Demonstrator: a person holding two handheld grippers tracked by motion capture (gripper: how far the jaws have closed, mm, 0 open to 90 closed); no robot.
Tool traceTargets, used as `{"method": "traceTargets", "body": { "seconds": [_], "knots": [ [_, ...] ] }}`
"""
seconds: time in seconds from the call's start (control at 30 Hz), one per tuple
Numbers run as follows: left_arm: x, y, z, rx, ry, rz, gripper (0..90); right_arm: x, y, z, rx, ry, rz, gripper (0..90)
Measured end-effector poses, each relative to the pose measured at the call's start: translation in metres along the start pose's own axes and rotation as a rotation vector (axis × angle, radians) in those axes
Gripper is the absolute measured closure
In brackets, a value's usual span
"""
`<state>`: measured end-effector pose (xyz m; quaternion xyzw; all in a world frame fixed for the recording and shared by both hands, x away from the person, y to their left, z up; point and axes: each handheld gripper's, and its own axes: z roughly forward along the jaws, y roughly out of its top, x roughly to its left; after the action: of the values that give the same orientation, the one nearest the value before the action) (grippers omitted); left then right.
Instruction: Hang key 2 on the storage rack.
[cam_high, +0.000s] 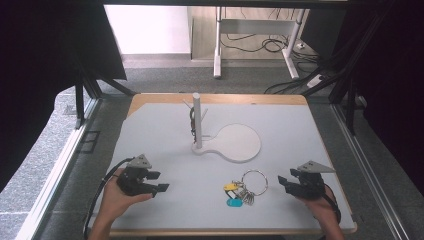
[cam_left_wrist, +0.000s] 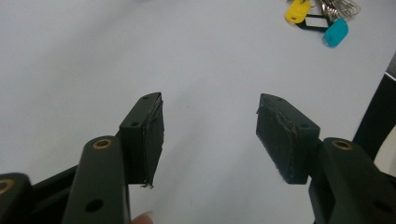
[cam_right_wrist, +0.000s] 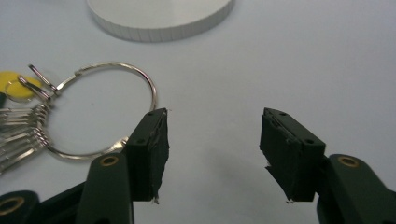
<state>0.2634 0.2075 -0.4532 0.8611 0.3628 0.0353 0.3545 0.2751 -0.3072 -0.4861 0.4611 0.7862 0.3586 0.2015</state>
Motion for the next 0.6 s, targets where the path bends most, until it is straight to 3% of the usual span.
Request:
{"method": "traceTargets", "body": {
  "seconds": [0.13,0.27,0.43,0.6],
  "knots": [
    [0.0,-0.004,-0.006,-0.02,-0.003,-0.014,42.1,0.007,0.019,0.002,0.051,0.044,-0.072,47.7],
    [-0.002,-0.005,-0.003,-0.003,-0.009,-0.012,41.9,0.01,0.04,0.005,0.126,0.081,-0.129,50.8],
    [-0.004,-0.006,0.002,0.008,-0.02,-0.003,41.9,0.016,0.065,0.014,0.234,0.144,-0.2,53.1],
    [-0.008,-0.008,0.006,0.034,-0.011,0.005,41.8,0.023,0.086,0.027,0.365,0.183,-0.241,56.1]
  ]
}}
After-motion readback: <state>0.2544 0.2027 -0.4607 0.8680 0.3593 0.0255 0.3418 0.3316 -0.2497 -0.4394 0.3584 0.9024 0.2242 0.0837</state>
